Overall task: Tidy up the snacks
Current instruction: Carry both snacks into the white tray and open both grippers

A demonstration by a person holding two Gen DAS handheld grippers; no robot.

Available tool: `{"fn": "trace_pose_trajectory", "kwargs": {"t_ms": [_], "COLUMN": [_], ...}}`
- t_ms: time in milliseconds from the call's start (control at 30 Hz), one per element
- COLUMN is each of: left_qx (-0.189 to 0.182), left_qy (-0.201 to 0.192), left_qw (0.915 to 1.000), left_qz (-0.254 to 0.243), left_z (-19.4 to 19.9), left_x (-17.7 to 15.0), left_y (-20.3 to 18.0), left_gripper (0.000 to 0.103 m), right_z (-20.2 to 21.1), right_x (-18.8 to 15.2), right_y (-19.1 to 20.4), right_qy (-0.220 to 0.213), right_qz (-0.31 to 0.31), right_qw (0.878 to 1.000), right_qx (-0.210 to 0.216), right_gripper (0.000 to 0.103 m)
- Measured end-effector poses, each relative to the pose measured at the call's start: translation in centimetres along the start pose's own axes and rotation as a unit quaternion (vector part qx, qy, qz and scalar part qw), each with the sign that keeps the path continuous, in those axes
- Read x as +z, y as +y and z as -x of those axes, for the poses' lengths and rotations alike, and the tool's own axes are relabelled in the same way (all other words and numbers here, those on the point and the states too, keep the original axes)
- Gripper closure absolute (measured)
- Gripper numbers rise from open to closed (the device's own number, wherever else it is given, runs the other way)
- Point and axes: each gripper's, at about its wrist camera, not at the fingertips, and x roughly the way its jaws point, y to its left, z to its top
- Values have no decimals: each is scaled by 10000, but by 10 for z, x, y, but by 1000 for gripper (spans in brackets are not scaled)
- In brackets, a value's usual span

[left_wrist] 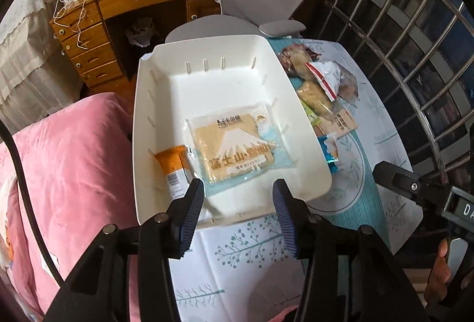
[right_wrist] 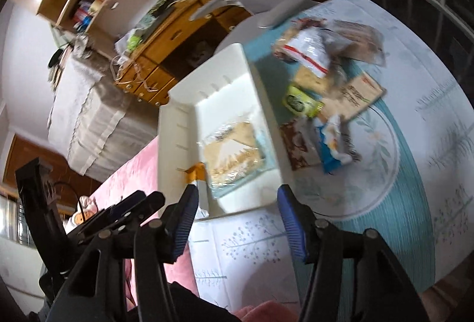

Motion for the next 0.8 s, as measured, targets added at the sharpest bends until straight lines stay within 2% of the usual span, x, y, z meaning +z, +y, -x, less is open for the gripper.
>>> {"fn": "trace_pose_trajectory", "kwargs": {"t_ms": [233,333,467,567,800], "left_qx": [-74,-156,-256,-294,-299], "left_qy": [34,21,191,242,191], "left_qw": [10000,9999,9994,9990,9979], "left_qz": [-53,55,153,247,544], "left_z": [1,1,-7,-12,-20], "left_x": [-13,-20,-27,-27,-20], "left_y": [-20,-29,-45,-60,-93], "left_gripper": [56,51,48,38,33], "right_z": [18,27,35,38,45], "right_x": [-6,-5,-3,2,28], "right_y": [-33,-44,-63,-75,-94], "right_qy": [-211,-312,-336,-255,-150], "right_qz": [-282,-238,-44,56,948], "right_qw": [9993,9991,9985,9980,9896], "right_qx": [-119,-186,-432,-574,-1074], "right_gripper": [47,47,47,47,47]}}
